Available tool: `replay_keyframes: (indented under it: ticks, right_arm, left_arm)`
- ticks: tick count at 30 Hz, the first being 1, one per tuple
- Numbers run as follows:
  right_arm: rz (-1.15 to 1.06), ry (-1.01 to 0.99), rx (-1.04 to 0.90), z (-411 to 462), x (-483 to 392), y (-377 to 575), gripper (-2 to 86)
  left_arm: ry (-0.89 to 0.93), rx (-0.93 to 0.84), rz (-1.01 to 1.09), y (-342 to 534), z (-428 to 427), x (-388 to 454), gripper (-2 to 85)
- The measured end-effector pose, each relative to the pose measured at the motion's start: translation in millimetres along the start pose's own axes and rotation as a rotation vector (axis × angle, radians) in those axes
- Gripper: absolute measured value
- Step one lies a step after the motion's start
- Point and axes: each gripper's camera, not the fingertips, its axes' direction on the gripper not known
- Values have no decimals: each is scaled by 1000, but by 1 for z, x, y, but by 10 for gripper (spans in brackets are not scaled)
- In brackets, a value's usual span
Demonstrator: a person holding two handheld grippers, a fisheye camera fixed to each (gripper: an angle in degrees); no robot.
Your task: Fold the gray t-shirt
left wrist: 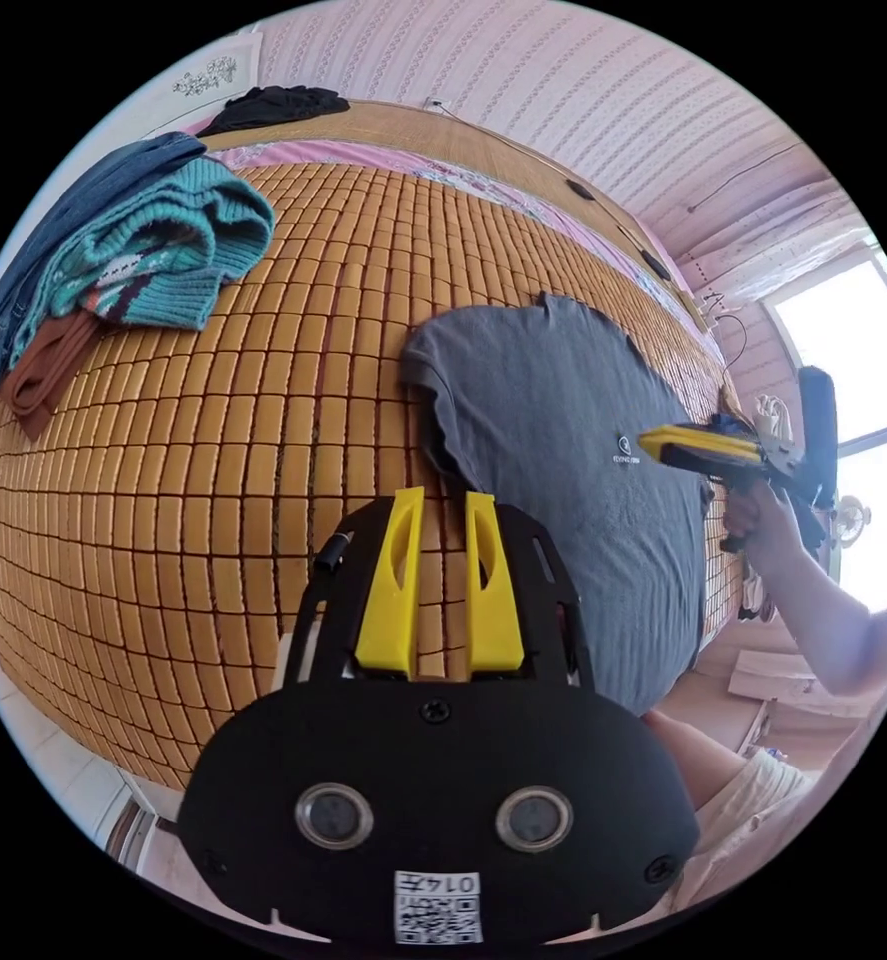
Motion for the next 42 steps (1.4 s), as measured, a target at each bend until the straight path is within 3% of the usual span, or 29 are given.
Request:
replay_keyframes:
  ticks: [3, 10, 14, 19, 24, 30, 33, 35, 42]
  right_arm:
    - [-113, -39, 29, 28, -34, -62, 26]
    - [-235, 1, -137, 98, -75, -134, 46]
    - [-193, -34, -120, 105, -67, -143, 28]
    - [-136, -105, -107, 112, -51, -145, 20]
    - [-72, -170, -51, 102, -30, -138, 35]
    - [96, -111, 127, 31, 31, -49, 44]
    - [301, -20, 27, 14, 72, 35, 47]
    - [468, 31, -137, 11, 95, 111, 56]
    - [859, -16, -461, 22, 100, 274, 96]
  left_arm:
    - [19, 4, 23, -2, 2, -3, 79]
    - [78, 27, -5, -1, 9, -14, 76]
    - [86, -37, -15, -2, 23, -19, 62]
    - [94, 14, -132, 8, 20, -37, 37]
    - [222, -7, -246, 12, 29, -54, 45]
    - [76, -4, -137, 14, 13, -36, 53]
    - [38, -32, -83, 23, 8, -24, 54]
    - [57, -75, -52, 33, 11, -14, 52]
    - [68, -432, 57, 105, 47, 41, 64]
